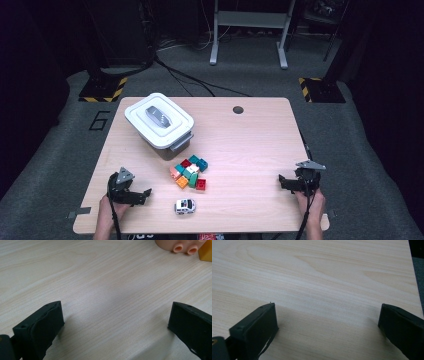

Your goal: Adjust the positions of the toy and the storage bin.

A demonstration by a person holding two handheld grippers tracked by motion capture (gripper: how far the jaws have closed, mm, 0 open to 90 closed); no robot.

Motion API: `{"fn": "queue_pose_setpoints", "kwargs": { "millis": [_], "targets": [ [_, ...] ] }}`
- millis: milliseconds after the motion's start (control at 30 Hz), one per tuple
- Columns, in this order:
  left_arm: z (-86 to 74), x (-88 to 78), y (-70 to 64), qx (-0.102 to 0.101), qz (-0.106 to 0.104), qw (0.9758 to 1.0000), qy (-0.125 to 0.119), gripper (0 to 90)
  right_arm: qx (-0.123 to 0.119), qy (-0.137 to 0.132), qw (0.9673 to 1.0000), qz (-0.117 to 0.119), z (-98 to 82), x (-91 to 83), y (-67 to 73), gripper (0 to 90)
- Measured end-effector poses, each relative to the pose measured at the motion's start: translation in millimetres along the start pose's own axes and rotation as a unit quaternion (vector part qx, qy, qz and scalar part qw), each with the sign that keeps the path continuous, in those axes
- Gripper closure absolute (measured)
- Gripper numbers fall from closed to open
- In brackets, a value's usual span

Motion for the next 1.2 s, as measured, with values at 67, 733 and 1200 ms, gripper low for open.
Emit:
{"fn": "queue_pose_setpoints", "kwargs": {
  "millis": [67, 733, 1200],
  "targets": [
    [-0.1, 0.0, -0.8, -0.001, 0.0, 1.0, -0.001, 0.0, 0.006, 0.004, 1.0, -0.002, -0.2, 0.2, -0.1, 0.1],
    [-0.5, -1.7, -2.8, 0.01, -0.011, 0.9999, 0.008, 1.4, 0.005, 0.004, 1.0, -0.002, 1.0, 1.4, -0.5, 0.0],
    [2.2, -7.0, -2.1, 0.002, 0.002, 1.0, -0.006, 0.0, -0.001, 0.004, 1.0, 0.0, 0.7, 1.2, -0.6, 0.1]
  ]
}}
Point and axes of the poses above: each handheld gripper's, and its own axes: x roughly forward along the jaws, z roughly out of its top, y roughly to its left, the point moved 5 cm from there along x, roughly forward along the jaws, and after that the axes turned 7 degrees about y, right-handed, at the moved point
